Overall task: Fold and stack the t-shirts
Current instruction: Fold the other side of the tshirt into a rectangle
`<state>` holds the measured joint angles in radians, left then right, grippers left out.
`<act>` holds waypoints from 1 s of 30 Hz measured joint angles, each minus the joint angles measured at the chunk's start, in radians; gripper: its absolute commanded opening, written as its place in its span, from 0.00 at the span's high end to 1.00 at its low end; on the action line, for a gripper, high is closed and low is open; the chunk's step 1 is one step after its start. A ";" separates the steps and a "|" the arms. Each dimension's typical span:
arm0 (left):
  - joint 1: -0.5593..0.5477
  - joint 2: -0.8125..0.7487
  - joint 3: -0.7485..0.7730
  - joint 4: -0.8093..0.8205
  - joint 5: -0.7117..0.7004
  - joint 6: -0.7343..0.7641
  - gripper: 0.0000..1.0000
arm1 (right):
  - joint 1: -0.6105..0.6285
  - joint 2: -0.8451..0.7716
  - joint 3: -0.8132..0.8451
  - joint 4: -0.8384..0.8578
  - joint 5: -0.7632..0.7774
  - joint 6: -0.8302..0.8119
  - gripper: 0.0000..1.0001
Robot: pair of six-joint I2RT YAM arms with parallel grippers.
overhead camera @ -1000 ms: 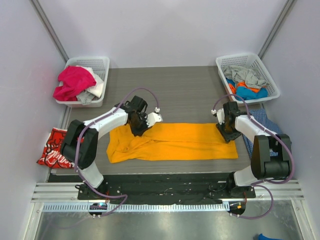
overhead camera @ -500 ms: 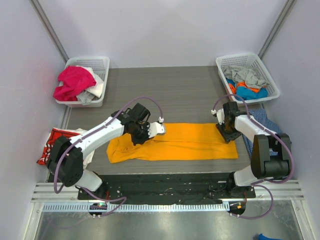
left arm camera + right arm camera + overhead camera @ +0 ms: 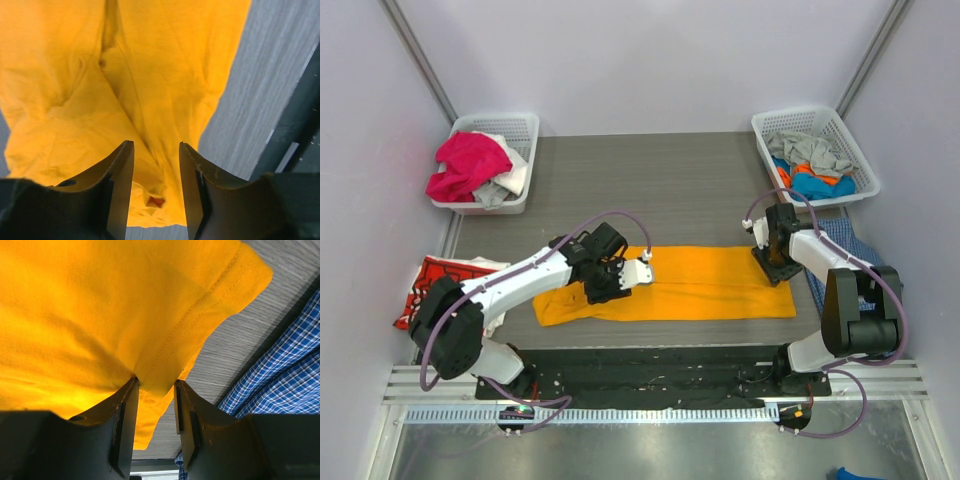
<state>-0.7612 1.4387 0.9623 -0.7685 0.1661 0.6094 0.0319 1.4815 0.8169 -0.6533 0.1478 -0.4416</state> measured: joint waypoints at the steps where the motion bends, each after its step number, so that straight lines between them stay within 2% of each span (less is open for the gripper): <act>1: 0.003 0.000 0.000 0.013 -0.011 0.001 0.50 | 0.000 0.000 0.000 0.001 0.000 0.000 0.59; 4: 0.013 0.010 0.003 0.040 -0.032 0.008 0.41 | 0.000 0.000 0.000 0.002 0.000 0.000 0.59; 13: 0.106 0.166 0.101 0.093 -0.042 0.058 0.40 | 0.000 0.000 -0.021 0.021 -0.001 -0.001 0.59; 23: 0.169 0.268 0.184 0.099 -0.027 0.104 0.42 | 0.002 -0.002 -0.028 0.031 0.000 -0.001 0.59; 26: 0.182 0.302 0.211 0.097 -0.013 0.111 0.47 | 0.002 -0.005 -0.031 0.033 0.000 -0.001 0.59; 29: 0.190 0.336 0.230 0.092 0.001 0.115 0.58 | 0.002 -0.012 -0.037 0.039 0.000 -0.001 0.59; 30: 0.193 0.342 0.231 0.089 0.006 0.116 0.66 | 0.002 -0.015 -0.040 0.041 0.000 -0.002 0.59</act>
<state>-0.5678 1.7809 1.1934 -0.6792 0.1719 0.7254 0.0338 1.4662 0.7769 -0.6121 0.1482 -0.4431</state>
